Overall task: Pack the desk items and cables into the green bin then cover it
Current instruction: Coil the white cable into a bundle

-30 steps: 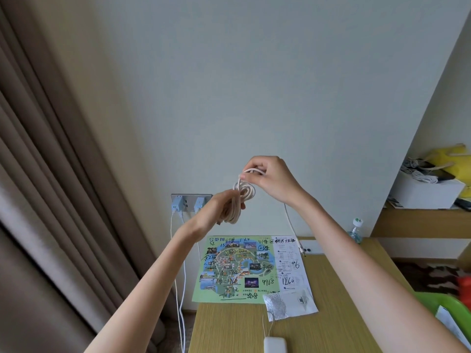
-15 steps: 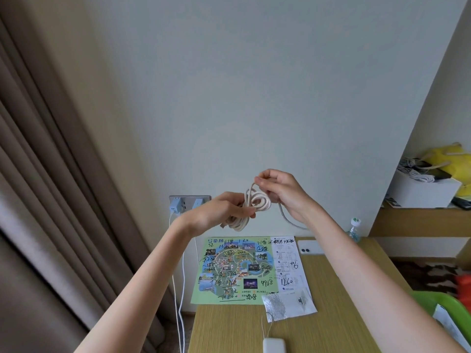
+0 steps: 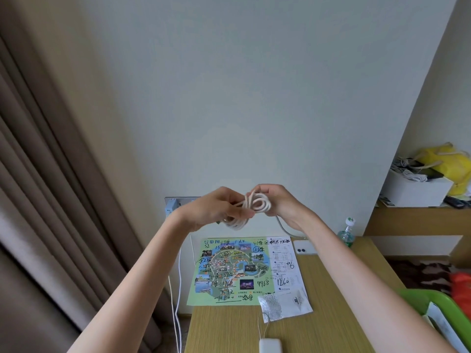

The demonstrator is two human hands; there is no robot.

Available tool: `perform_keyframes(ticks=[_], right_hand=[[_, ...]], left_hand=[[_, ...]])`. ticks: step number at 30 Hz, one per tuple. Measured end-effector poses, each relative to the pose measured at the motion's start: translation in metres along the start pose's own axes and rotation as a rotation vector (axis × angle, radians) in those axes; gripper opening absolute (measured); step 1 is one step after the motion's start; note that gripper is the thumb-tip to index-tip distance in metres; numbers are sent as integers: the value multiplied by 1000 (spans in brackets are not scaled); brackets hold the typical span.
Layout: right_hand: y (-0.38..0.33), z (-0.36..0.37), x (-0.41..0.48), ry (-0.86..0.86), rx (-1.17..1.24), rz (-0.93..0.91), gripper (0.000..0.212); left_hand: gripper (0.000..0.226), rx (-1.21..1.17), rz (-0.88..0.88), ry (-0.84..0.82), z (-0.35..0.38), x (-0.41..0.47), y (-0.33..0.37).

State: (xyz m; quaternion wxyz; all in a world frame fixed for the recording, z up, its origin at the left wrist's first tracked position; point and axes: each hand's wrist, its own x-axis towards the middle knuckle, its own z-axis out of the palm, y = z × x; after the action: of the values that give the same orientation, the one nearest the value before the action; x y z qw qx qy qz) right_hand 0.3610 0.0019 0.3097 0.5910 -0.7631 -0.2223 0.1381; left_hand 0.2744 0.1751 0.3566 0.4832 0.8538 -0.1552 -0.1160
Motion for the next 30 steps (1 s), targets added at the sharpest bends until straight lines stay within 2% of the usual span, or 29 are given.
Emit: perform_keyframes(ticks=[1, 4, 6, 10, 12, 15, 18, 22, 26, 28, 30], right_hand=[[4, 1, -1, 8, -4, 4, 24], [12, 4, -5, -20, 55, -16, 12], [13, 10, -9, -39, 85, -31, 22], [13, 22, -11, -42, 78, -69, 22], [11, 24, -12, -63, 2, -74, 21], [4, 24, -14, -137, -271, -76, 19], [-11, 16, -15, -110, -487, -108, 14], [-37, 1, -11, -85, -496, -223, 10], [-49, -11, -5, -139, -418, -260, 15], [-44, -16, -4, -121, -264, -238, 13], [-35, -18, -4, -63, -108, -193, 11]], left_hand=[[17, 20, -7, 29, -4, -1, -3], [26, -2, -63, 177, -9, 1, -13], [32, -82, -106, 318, -10, 4, -19], [33, -60, -42, 548, -7, 13, -33], [33, 43, -6, 648, -4, 17, -39], [32, 191, 26, 723, -4, 18, -47], [32, 264, 46, 679, -5, 19, -51], [30, 190, 68, 498, -2, 16, -49], [24, -4, 124, 208, 2, 12, -35], [23, -117, 131, 143, 2, 10, -28], [25, -265, 148, 148, 0, 7, -24]])
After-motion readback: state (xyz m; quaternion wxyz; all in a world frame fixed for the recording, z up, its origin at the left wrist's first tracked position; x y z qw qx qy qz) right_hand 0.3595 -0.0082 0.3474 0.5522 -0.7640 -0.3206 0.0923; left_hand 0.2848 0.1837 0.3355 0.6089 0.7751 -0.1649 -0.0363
